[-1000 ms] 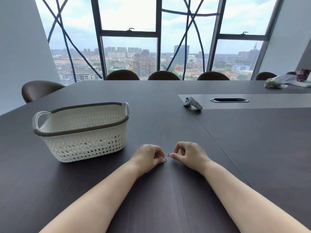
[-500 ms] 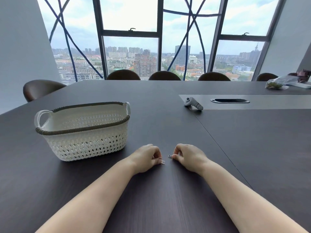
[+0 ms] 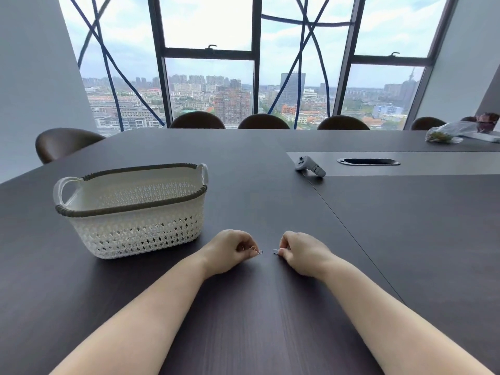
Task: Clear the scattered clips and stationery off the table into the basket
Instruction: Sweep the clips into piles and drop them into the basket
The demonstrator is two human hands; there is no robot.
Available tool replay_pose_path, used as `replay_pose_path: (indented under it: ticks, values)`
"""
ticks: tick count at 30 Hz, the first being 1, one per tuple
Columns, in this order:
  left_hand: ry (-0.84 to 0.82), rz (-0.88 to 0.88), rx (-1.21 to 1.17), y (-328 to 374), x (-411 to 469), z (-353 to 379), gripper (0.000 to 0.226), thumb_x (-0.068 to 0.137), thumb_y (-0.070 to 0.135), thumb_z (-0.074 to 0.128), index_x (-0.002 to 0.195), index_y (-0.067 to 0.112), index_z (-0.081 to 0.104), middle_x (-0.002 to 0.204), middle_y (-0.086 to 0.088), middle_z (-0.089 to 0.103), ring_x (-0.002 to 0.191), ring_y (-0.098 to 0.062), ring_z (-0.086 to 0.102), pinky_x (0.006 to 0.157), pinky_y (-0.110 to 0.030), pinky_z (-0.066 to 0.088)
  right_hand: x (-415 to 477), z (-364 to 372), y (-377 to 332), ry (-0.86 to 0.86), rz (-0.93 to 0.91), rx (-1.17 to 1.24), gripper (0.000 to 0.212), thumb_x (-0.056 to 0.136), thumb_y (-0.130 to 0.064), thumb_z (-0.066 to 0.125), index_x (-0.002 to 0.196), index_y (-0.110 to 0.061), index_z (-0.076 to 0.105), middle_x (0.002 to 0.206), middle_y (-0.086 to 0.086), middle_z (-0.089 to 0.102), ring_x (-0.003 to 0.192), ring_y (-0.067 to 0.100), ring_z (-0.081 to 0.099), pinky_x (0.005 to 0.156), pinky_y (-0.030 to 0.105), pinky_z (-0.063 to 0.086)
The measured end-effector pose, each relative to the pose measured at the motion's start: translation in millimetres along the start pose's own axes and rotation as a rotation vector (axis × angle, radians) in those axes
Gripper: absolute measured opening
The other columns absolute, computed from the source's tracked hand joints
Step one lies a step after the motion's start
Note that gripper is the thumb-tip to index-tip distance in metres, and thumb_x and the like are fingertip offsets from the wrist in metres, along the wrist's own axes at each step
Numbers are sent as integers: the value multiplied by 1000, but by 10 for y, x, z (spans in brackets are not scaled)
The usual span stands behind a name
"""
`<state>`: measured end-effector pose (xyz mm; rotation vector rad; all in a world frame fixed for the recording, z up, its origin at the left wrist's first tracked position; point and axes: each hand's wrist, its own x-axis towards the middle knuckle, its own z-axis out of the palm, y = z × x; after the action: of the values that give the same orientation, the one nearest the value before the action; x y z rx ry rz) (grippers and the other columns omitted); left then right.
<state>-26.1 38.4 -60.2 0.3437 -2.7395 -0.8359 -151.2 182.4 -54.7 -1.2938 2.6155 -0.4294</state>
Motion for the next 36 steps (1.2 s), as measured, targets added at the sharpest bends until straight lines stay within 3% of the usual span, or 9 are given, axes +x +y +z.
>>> replay_pose_path:
  ticks: [4,7,11,14,19,24,28,32,36]
  values:
    - [73,-15,-57,13,-6,-18,18,88,24,61,92,8,67,86,-5,65,79,-16,56,63,-9,36,-35,1,-15,33,-55,-35,20,99,-28,33,106,-12,42,88,3,54,83,27,52,72,34,39]
    - [174,-7,-104,83,-22,-114,12,88,25,61,87,13,65,73,9,58,66,-5,50,61,-7,37,-24,-10,12,89,-113,282,9,98,-20,36,91,-13,37,67,-2,45,64,19,42,69,35,39]
    - [318,32,-132,242,-36,-371,9,86,23,64,86,15,67,71,17,58,60,9,52,57,-3,37,-45,-124,-114,175,-184,676,16,98,-9,36,92,-24,41,59,-4,40,53,11,33,52,20,32]
    - [417,99,-91,339,-171,-715,6,83,17,67,84,12,69,71,18,57,63,13,52,58,-1,36,-38,-230,-350,211,-289,703,21,98,-6,34,102,-22,46,58,-2,39,52,6,36,51,12,32]
    - [655,34,150,107,-560,-1488,4,80,20,70,82,16,70,71,17,58,62,5,54,64,-3,39,91,-429,-1081,365,-469,637,29,96,-3,34,85,-23,52,59,-3,39,46,6,34,44,14,26]
    - [633,-136,319,-275,-777,-1990,11,79,24,72,88,16,73,81,1,71,71,-12,62,76,-29,52,433,-432,-1977,439,-622,486,23,95,-7,36,94,-15,58,88,-1,57,76,16,53,70,27,41]
    - [540,-185,315,-429,-860,-2077,30,75,23,76,102,17,65,83,3,70,74,-13,65,83,-32,53,722,-339,-2273,449,-527,382,26,94,-13,36,96,-21,61,109,-3,62,95,23,60,90,47,45]
    - [471,-192,357,-560,-846,-2068,20,76,26,74,89,12,69,87,-3,73,80,-17,67,83,-30,52,779,-246,-2221,463,-462,354,26,95,-15,43,99,-23,67,111,-8,66,96,17,63,93,44,45]
    - [441,-189,369,-587,-831,-2048,27,84,35,63,97,13,73,97,-2,74,90,-18,68,86,-33,51,776,-262,-2206,420,-468,406,29,92,-12,48,112,-23,66,109,-6,71,106,14,63,99,42,46]
